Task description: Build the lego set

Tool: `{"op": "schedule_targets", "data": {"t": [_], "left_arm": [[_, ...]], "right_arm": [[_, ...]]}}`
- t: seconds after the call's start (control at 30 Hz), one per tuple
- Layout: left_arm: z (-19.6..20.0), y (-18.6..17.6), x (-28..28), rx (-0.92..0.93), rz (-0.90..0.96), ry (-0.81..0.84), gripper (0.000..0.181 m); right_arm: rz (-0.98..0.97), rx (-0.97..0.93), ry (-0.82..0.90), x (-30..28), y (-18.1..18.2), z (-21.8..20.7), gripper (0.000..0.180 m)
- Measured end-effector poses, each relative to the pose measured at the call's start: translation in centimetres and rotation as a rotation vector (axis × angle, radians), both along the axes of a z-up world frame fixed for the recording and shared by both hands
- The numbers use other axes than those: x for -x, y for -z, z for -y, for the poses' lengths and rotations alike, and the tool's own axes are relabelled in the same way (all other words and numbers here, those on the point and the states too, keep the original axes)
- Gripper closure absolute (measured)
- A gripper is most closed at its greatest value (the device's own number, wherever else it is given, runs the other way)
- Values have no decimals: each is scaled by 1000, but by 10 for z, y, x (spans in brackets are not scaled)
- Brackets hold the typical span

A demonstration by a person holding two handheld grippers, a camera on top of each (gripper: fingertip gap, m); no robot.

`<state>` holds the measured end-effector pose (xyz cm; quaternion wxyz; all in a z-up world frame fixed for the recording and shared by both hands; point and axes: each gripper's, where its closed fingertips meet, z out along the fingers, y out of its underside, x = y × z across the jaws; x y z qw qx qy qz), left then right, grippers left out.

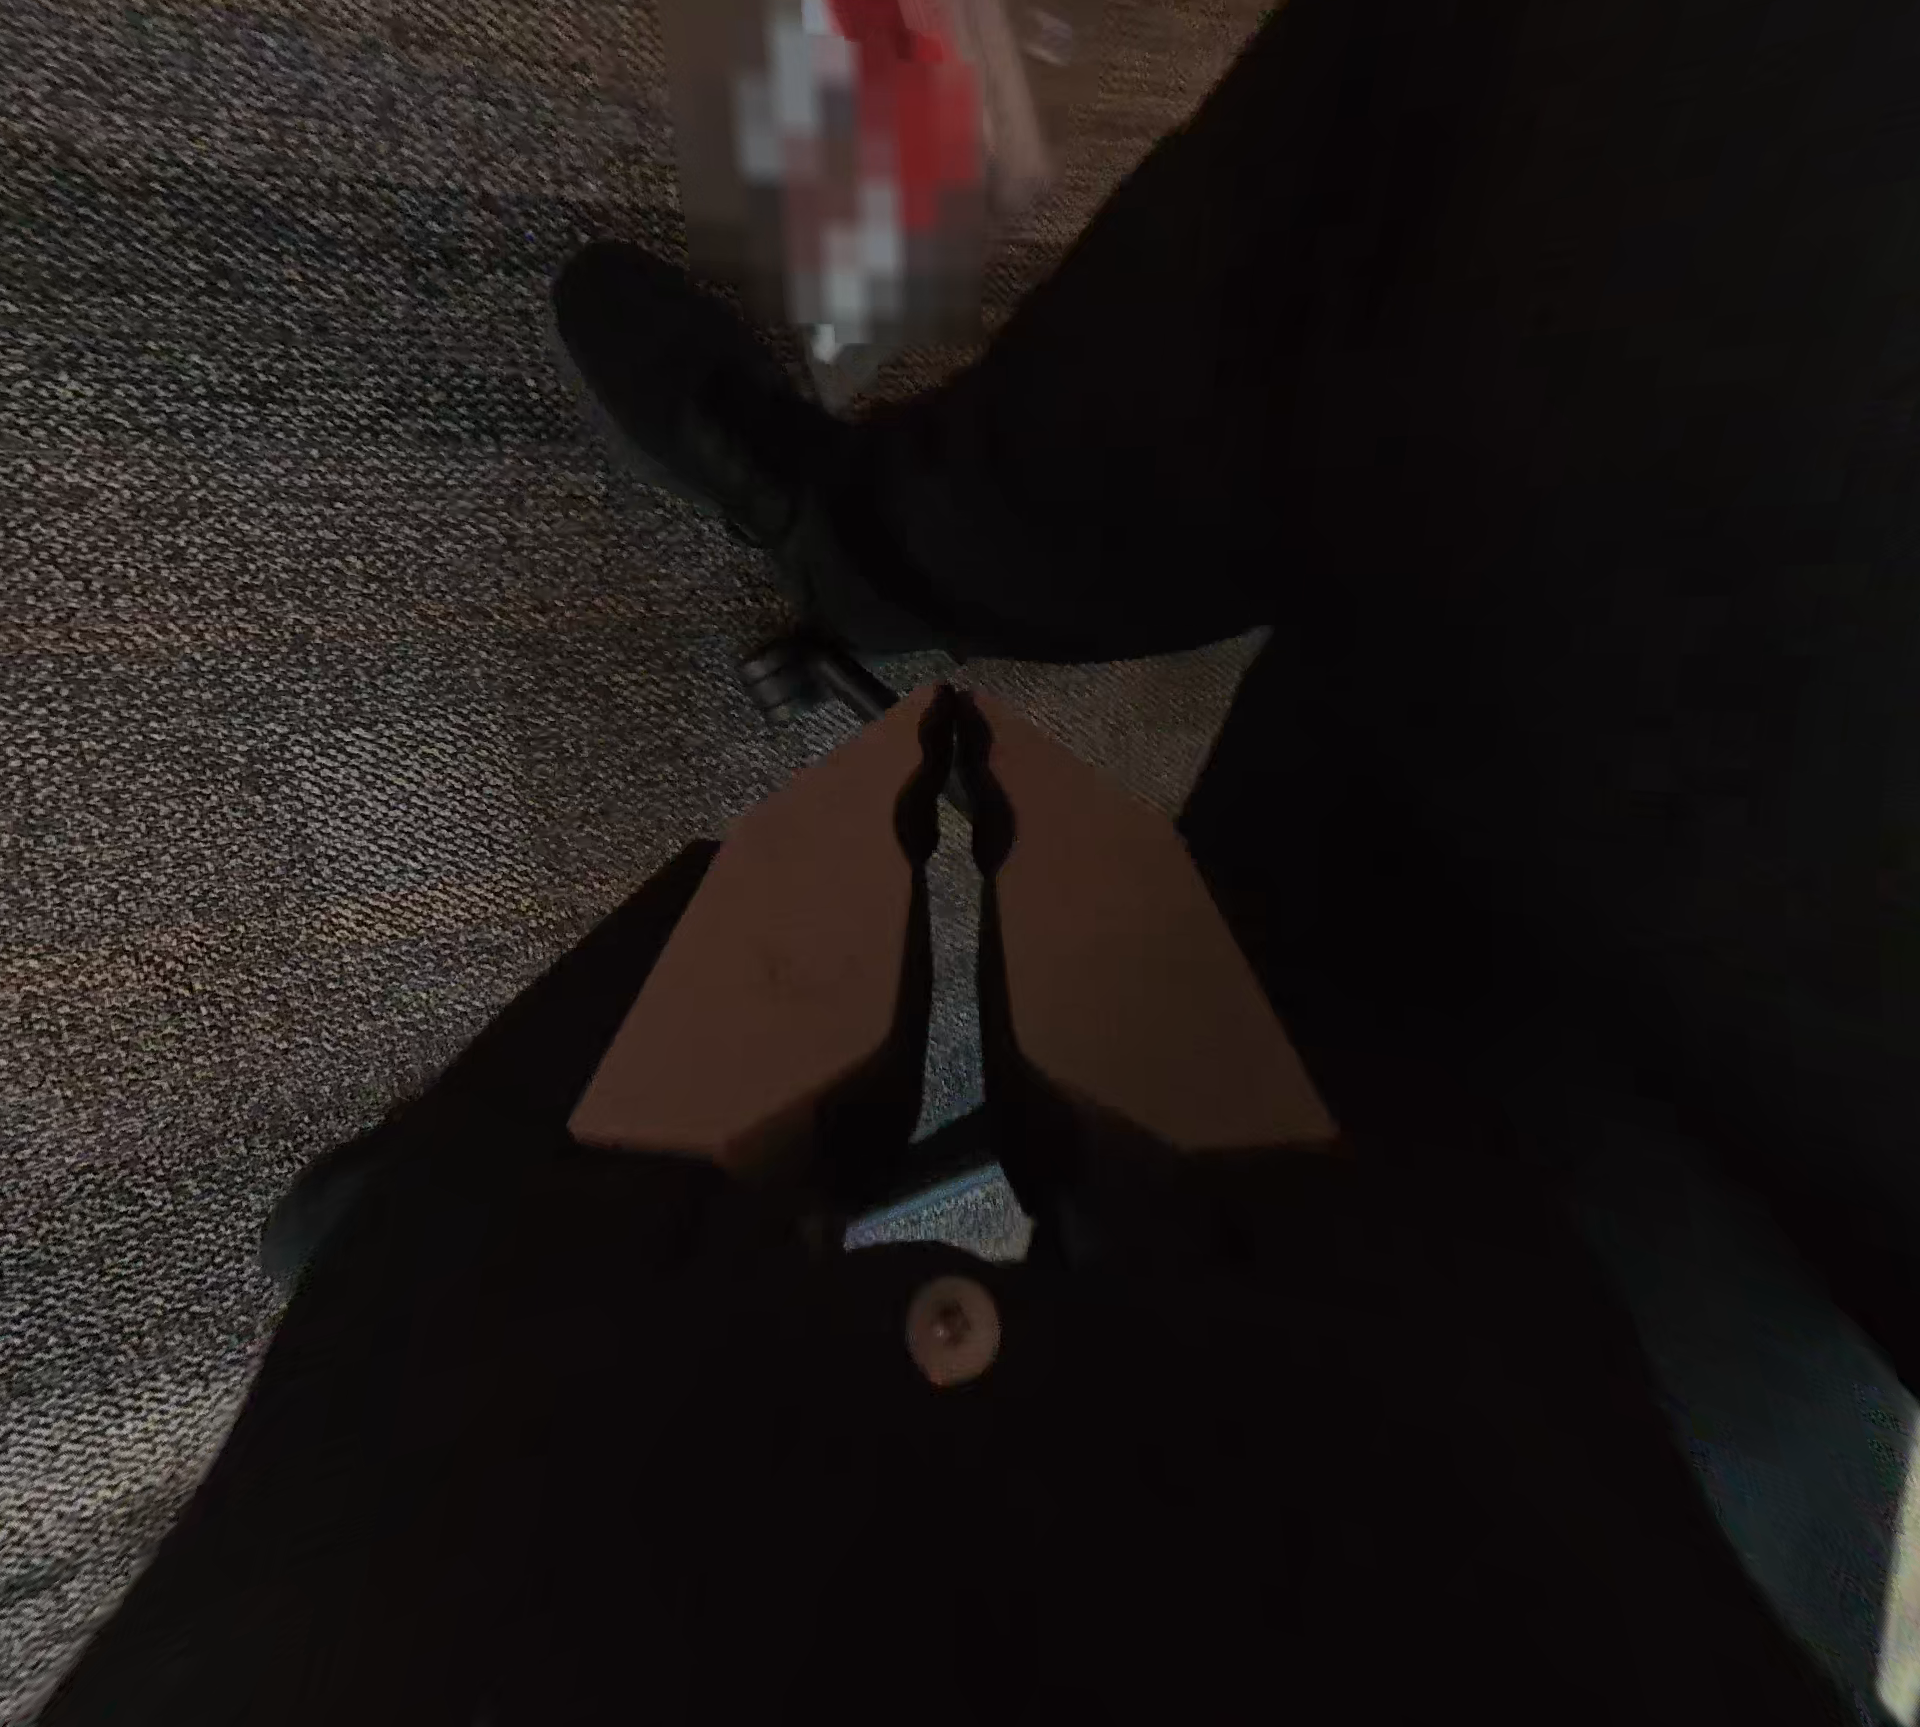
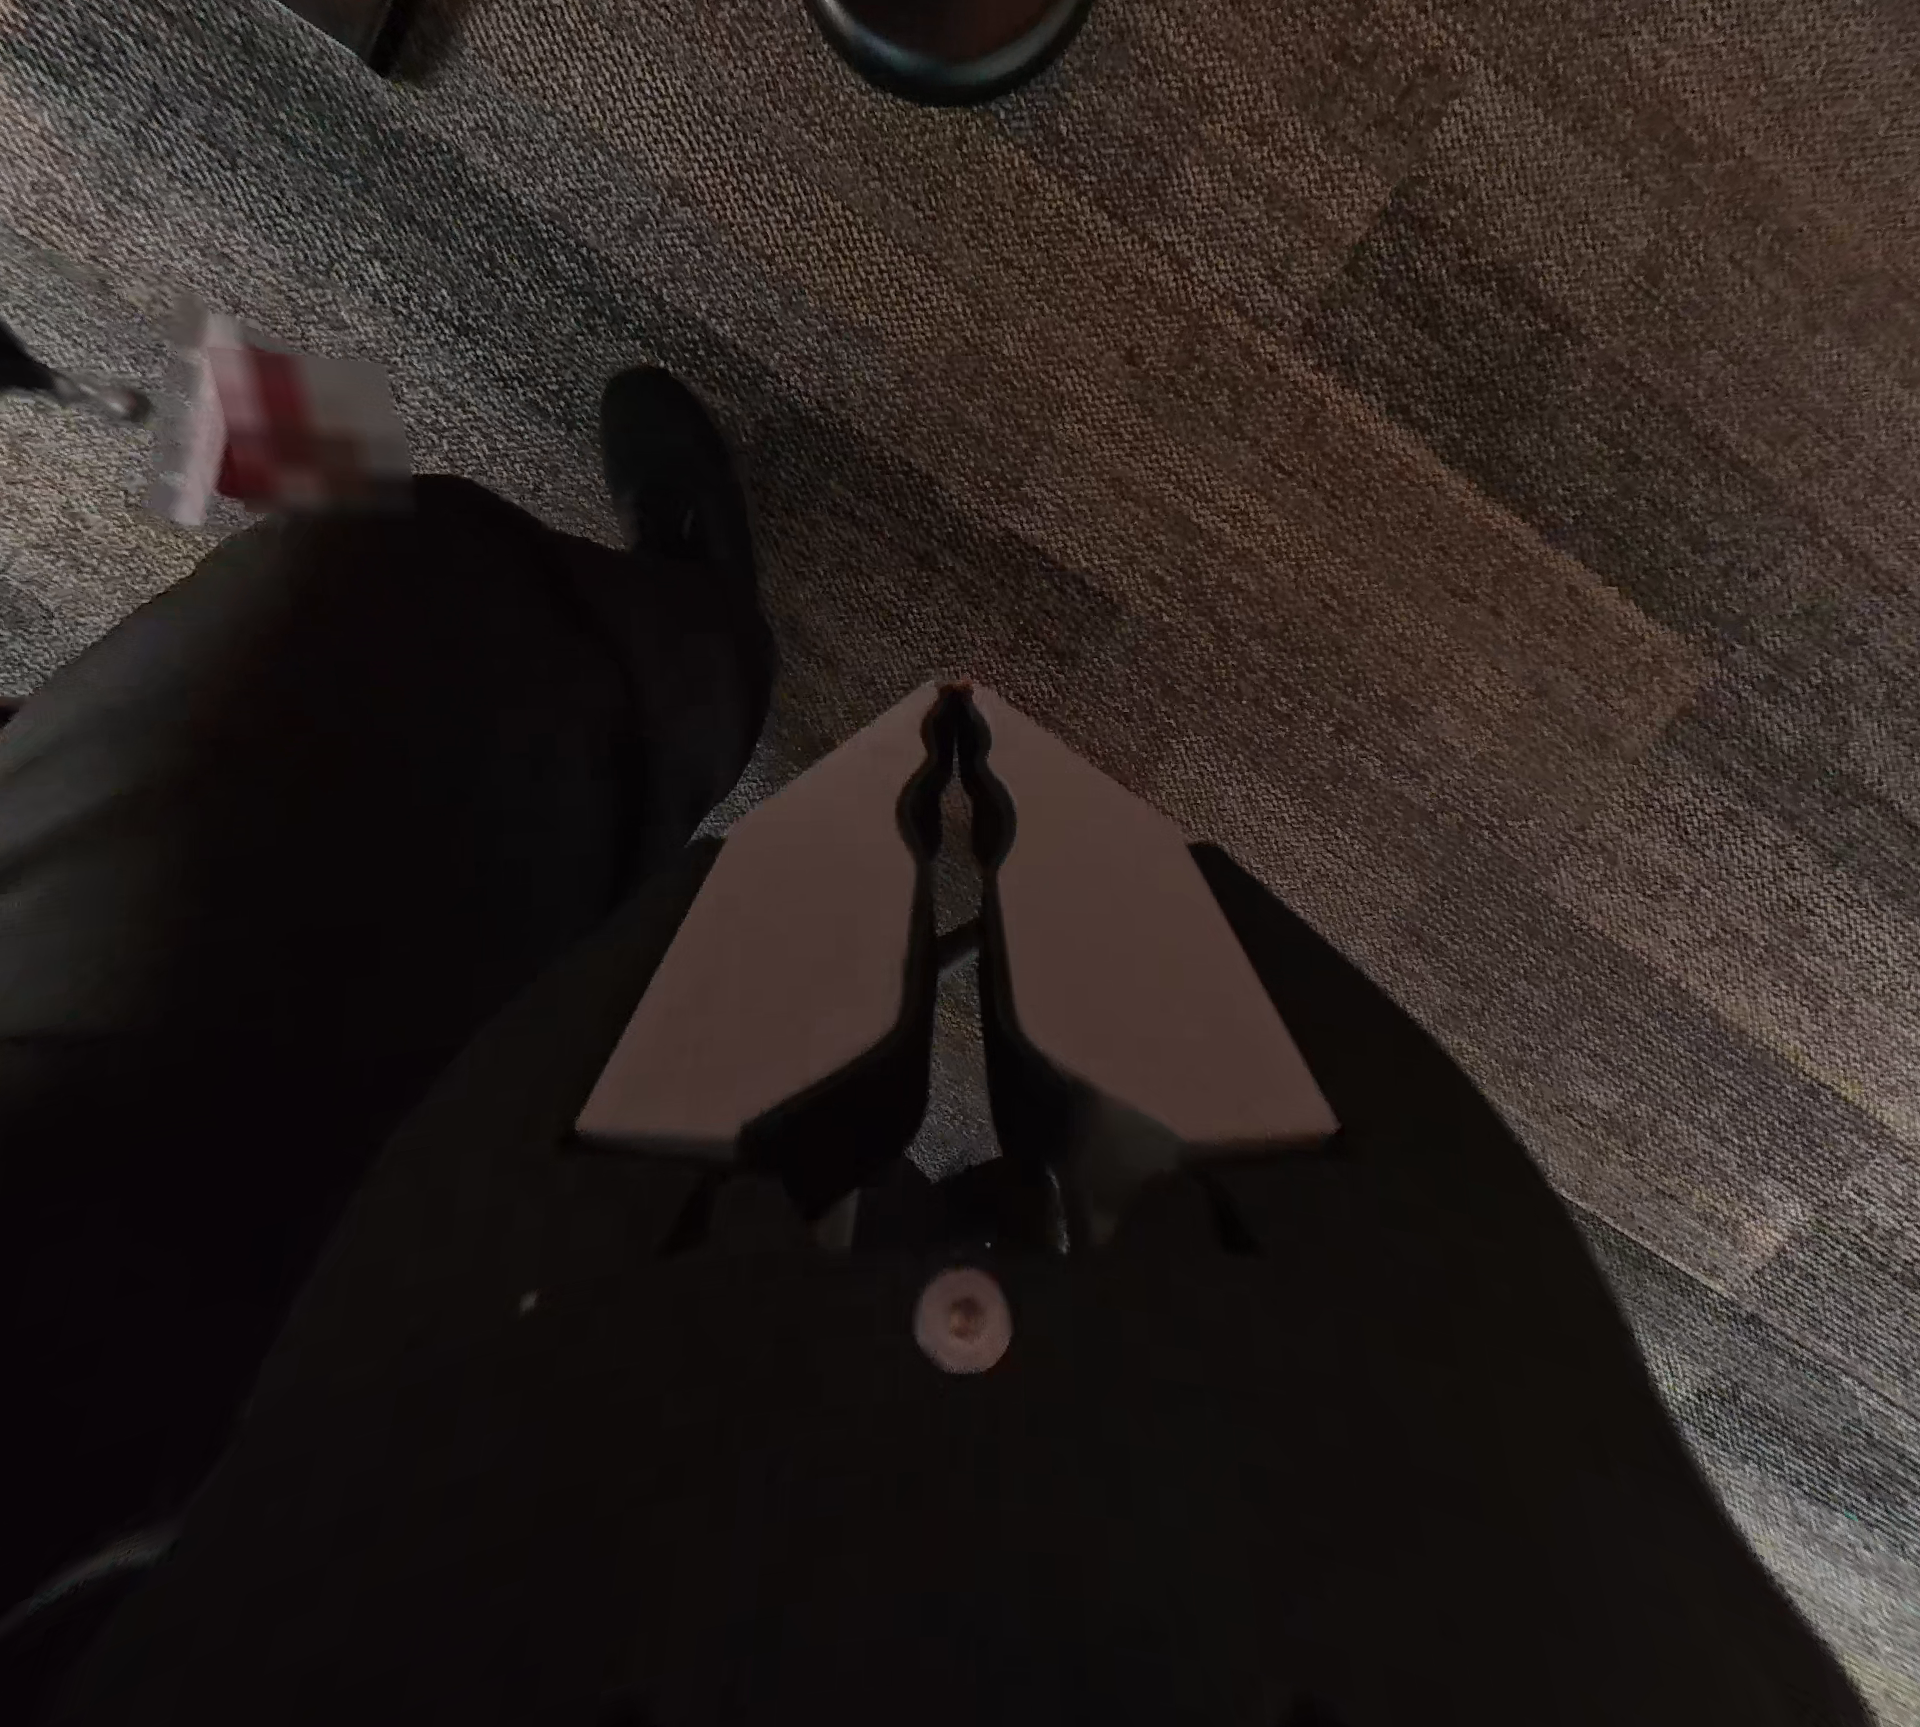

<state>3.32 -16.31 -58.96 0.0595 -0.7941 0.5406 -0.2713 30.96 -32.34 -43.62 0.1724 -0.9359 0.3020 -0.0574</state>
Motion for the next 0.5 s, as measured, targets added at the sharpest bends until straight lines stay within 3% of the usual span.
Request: {"op": "schedule_targets", "data": {"t": [0.27, 0.5], "left_arm": [[-43, 23, -4, -149, 72, -233, 181], [-66, -35, -2, -357, 276, -474, 181]], "right_arm": [[64, -12, -14, -17, -4, 36, 180], [172, -210, -92, -17, -32, 67, 180]]}}
